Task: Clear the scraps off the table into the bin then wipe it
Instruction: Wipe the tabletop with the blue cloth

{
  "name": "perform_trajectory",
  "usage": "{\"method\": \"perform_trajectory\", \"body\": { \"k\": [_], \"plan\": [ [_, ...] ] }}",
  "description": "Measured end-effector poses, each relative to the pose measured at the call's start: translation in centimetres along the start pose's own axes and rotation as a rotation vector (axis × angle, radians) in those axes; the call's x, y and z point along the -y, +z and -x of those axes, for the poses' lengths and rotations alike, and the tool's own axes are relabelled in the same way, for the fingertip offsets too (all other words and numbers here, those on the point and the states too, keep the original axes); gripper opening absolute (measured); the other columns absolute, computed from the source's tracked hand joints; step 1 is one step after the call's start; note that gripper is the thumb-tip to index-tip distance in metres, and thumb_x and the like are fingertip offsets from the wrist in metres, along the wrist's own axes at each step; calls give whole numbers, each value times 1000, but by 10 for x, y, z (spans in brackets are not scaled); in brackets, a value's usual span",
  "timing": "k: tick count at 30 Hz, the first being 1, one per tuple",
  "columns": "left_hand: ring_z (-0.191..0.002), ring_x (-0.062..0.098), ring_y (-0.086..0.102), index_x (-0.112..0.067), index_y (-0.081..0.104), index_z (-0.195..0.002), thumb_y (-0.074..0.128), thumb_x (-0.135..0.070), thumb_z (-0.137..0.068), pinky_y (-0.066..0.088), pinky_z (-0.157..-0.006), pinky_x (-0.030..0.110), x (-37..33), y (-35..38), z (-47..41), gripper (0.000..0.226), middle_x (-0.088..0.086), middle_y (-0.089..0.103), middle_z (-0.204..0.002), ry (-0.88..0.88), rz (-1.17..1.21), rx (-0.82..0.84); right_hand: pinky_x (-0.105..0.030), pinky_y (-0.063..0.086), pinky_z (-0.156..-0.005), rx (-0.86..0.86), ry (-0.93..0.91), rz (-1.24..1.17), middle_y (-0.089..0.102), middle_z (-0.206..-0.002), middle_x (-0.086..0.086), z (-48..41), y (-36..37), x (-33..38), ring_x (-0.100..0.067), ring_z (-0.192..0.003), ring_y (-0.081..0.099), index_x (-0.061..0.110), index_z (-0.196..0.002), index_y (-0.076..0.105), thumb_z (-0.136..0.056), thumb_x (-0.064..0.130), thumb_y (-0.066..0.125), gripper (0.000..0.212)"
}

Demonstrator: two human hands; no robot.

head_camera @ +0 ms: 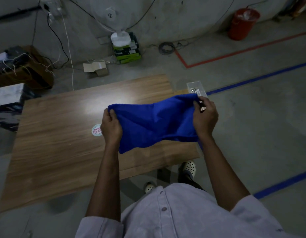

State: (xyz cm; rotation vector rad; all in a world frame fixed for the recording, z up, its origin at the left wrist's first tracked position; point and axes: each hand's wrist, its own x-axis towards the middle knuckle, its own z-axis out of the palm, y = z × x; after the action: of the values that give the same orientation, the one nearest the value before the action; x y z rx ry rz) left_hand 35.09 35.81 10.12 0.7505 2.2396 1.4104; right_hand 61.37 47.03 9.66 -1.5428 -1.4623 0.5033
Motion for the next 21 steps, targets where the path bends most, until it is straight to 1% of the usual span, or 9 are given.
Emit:
{"method": "perform_trajectory", "body": {
  "k": [2, 5, 9, 12, 14, 16, 17, 19, 21],
  "plan": [
    [-67, 13, 51, -12, 55, -110, 28, -39, -112, 40, -66, 35, 8, -9, -6, 37, -6, 52, -74, 24, -92, -108, -32, 48, -85, -54, 137, -2, 66, -110, -5, -1, -3, -13, -23, -98, 63, 18, -117, 68, -99, 29, 60, 23],
    [-63, 21, 51, -10, 55, -114, 29, -38, -112, 43, -69, 41, 17, -14, -12, 38, -6, 48, -66, 80, -234, -166, -28, 45, -81, -76, 249, -13, 65, -115, -8, 6, -1, -23, -16, -97, 60, 15, -121, 66, -102, 29, 55, 26],
    [-61, 27, 51, -3, 55, -112, 31, -33, -112, 35, -59, 37, 25, -20, -10, 38, 3, 48, -67, 125, -338, -154, -25, 45, -80, -97, 147, 19, 66, -114, -8, 19, -4, -29, -11, -95, 59, 12, -121, 67, -102, 24, 57, 24],
    [-70, 30, 53, -3, 55, -103, 35, -33, -111, 34, -62, 36, 35, -24, -11, 37, 13, 57, -78, 68, -310, -115, -28, 45, -79, -26, 121, 78, 69, -111, -9, 22, -6, -39, -16, -95, 62, 12, -118, 69, -100, 21, 60, 22],
    [-80, 30, 54, -4, 53, -96, 37, -31, -110, 34, -68, 35, 40, -21, -12, 35, 14, 60, -87, -31, -252, -57, -29, 44, -82, 60, 194, 109, 70, -114, -11, 20, -3, -40, -26, -102, 65, 13, -118, 68, -100, 24, 61, 23],
    [-86, 29, 56, -6, 55, -94, 40, -29, -109, 38, -67, 36, 43, -17, -11, 32, 8, 59, -87, -95, -172, 49, -29, 41, -84, 158, 279, 129, 70, -116, -11, 19, 1, -34, -31, -108, 64, 12, -119, 68, -100, 27, 60, 26],
    [-88, 29, 60, -8, 57, -96, 43, -30, -109, 45, -68, 38, 44, -14, -10, 29, 3, 60, -87, -99, -131, 116, -26, 38, -82, 201, 286, 129, 70, -117, -11, 20, 4, -28, -30, -108, 64, 11, -120, 68, -100, 28, 60, 27],
    [-94, 27, 66, -17, 62, -101, 49, -34, -106, 56, -79, 45, 42, -5, -5, 22, 0, 66, -93, -78, -67, 234, -21, 33, -78, 266, 243, 128, 69, -115, -9, 23, 12, -13, -22, -101, 61, 10, -121, 68, -100, 28, 61, 29],
    [-95, 26, 69, -27, 65, -102, 52, -39, -104, 58, -85, 54, 36, 8, 3, 18, 2, 71, -100, -60, 25, 306, -21, 36, -77, 310, 169, 88, 67, -109, -6, 29, 23, 1, -16, -95, 59, 11, -119, 69, -98, 28, 63, 27]
  ]
}}
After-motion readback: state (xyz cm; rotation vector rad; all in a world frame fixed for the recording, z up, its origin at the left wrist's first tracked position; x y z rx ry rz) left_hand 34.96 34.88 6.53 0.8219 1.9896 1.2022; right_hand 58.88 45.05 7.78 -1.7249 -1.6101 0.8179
